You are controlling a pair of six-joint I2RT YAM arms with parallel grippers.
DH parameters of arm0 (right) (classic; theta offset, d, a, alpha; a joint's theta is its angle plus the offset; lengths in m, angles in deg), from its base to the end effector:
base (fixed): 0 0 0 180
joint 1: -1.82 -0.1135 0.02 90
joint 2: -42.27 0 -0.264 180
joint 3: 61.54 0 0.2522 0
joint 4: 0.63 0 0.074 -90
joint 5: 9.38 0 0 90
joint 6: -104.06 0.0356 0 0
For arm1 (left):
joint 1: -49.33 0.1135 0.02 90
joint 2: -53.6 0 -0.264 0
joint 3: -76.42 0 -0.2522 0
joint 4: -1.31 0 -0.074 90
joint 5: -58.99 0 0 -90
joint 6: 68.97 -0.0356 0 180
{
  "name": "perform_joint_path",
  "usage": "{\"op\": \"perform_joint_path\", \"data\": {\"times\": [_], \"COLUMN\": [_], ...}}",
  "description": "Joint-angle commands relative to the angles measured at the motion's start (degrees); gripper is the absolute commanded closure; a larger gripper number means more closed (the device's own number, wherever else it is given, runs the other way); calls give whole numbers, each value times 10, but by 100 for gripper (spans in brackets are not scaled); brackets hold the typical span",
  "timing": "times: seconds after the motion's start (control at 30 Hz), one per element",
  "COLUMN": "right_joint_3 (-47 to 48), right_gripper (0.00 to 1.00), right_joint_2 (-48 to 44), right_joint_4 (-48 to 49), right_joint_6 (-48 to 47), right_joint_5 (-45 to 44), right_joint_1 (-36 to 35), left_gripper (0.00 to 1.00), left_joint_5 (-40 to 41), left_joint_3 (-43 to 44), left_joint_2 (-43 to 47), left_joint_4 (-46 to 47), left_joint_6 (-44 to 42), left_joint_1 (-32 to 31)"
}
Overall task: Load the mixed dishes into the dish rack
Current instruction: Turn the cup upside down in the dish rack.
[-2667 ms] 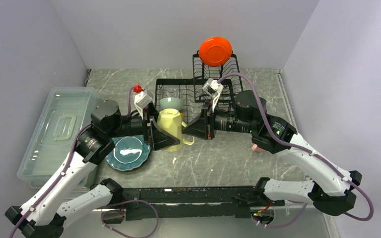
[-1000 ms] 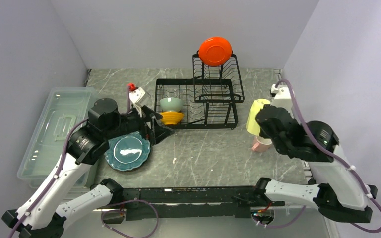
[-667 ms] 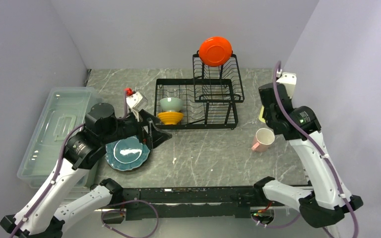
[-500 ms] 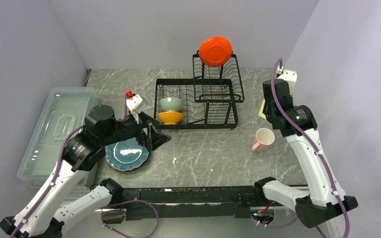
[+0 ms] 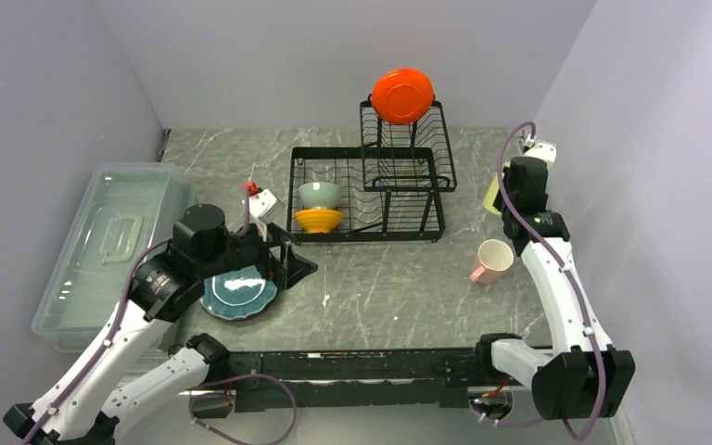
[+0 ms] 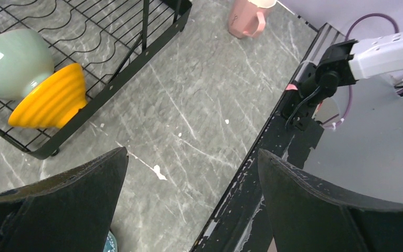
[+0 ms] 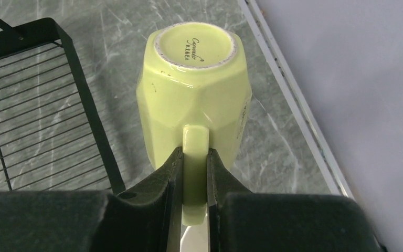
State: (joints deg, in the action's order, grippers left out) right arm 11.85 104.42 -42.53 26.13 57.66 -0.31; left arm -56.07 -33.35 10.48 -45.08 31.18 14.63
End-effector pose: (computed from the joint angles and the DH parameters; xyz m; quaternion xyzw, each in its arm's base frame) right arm 0.2362 -0.0051 0.3416 0.1719 0.8398 -0.1116 0.5028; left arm 0.1164 -0.0990 0.3738 0.2919 0.7512 -0.3791 0.4547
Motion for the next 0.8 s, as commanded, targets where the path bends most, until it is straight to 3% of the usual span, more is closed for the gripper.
{"op": "perform_joint_path", "data": {"times": [0.0,0.33,0.77], "right_joint_3": [-30,-95,-94], "right_gripper": [100,100,100], "right_joint_2": [-17,51,148], "right_joint_4": [233,397,483], "right_joint_6": [-40,17,-20], "right_joint_5": [76,220,355], "right_joint_1": [36,92,93], "left_gripper": [1,1,1], "left_joint_5": [20,37,69], "left_joint_3": [-19,-48,-58], "left_joint_2": [19,52,70], "left_joint_4": [15,7,1], "left_joint_6": [-23,-17,-19], "left_joint_1": [2,2,2]}}
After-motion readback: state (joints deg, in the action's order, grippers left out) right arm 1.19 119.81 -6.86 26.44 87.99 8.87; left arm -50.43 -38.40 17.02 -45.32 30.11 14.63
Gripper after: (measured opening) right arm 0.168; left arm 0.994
